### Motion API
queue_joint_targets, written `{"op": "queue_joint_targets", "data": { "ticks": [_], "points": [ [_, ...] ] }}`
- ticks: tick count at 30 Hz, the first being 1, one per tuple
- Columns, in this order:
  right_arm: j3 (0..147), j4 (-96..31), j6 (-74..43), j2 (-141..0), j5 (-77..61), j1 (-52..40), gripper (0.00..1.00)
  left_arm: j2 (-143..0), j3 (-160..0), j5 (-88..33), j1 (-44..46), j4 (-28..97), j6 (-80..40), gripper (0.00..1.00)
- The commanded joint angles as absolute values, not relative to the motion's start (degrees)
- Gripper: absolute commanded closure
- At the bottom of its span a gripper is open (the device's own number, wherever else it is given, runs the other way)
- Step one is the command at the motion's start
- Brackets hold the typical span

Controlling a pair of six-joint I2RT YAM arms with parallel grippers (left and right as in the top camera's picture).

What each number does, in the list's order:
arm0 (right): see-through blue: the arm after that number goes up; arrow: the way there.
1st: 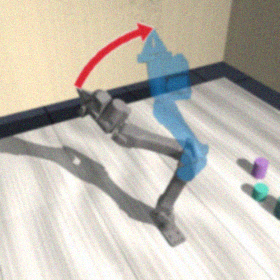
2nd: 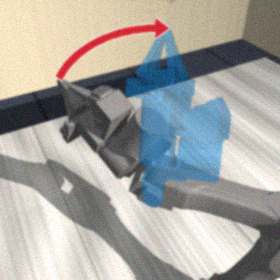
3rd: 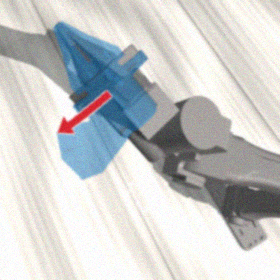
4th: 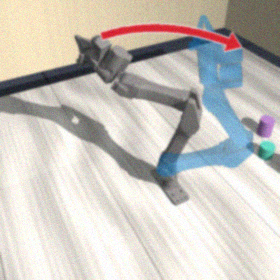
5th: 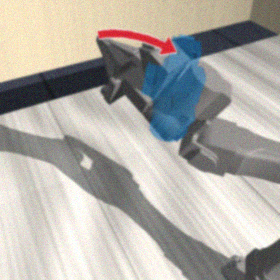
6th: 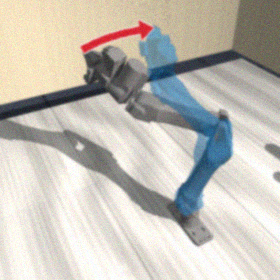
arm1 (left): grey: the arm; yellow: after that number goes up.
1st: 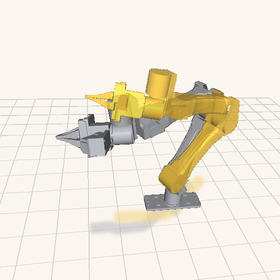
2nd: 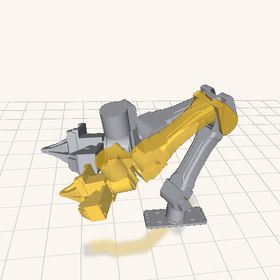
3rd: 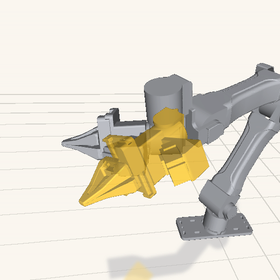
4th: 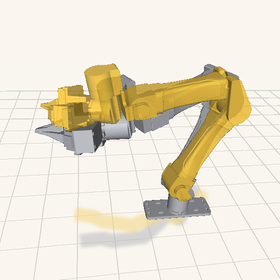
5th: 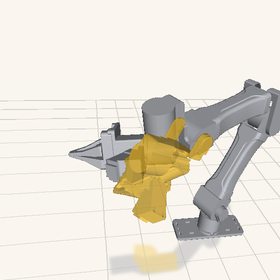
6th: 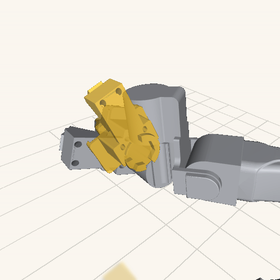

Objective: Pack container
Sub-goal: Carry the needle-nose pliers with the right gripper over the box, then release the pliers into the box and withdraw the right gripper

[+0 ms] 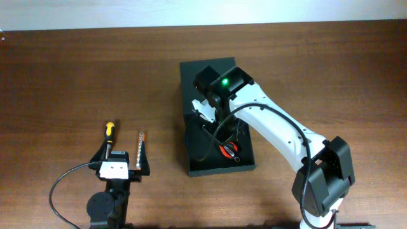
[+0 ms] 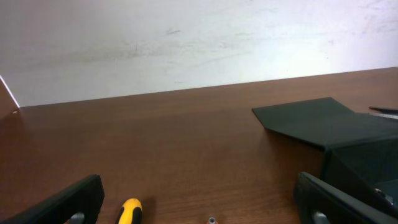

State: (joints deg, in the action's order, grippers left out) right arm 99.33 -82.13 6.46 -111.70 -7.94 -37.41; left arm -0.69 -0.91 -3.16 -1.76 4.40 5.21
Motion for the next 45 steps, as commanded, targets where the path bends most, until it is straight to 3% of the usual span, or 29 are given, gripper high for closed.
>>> {"op": "queue_joint_targets", "data": {
  "ticks": [1, 19, 22, 27, 29, 33, 39, 45],
  "points": [
    [94.41, -78.85, 3.97, -111.07, -9.06, -37.1, 0.96, -0.4, -0.49, -3.4, -2.09, 4.32, 6.33, 0.01],
    [79.79, -65.73, 4.21, -111.07, -9.08, -37.1, 0.95, -0.4, -0.49, -3.4, -2.09, 4.32, 6.33, 0.01],
    [79.79, -65.47, 4.21, -111.07, -9.06, -37.1, 0.6, -0.4, -0.49, -3.4, -2.09, 4.32, 6.33, 0.01],
    [79.81, -65.49, 4.19, -111.07, -9.06, -37.1, 0.14, -0.4, -0.49, -3.4, -2.09, 4.32, 6.33, 0.01],
    [80.12, -65.6, 4.16, -111.04, -9.06, -37.1, 0.01, -0.4, -0.49, -3.4, -2.09, 4.34, 6.33, 0.01],
    [84.86, -68.95, 4.16, -110.93, -9.08, -37.1, 0.01, -0.4, -0.49, -3.4, -2.09, 4.34, 6.33, 0.01],
    [105.41, -78.39, 4.19, -110.89, -8.73, -37.08, 0.01, -0.4, -0.49, -3.4, -2.09, 4.32, 6.33, 0.01],
    [137.29, -94.3, 1.87, -110.89, 13.32, -33.65, 0.01, -0.4, -0.49, -3.4, -2.09, 4.32, 6.33, 0.01]
  ]
}}
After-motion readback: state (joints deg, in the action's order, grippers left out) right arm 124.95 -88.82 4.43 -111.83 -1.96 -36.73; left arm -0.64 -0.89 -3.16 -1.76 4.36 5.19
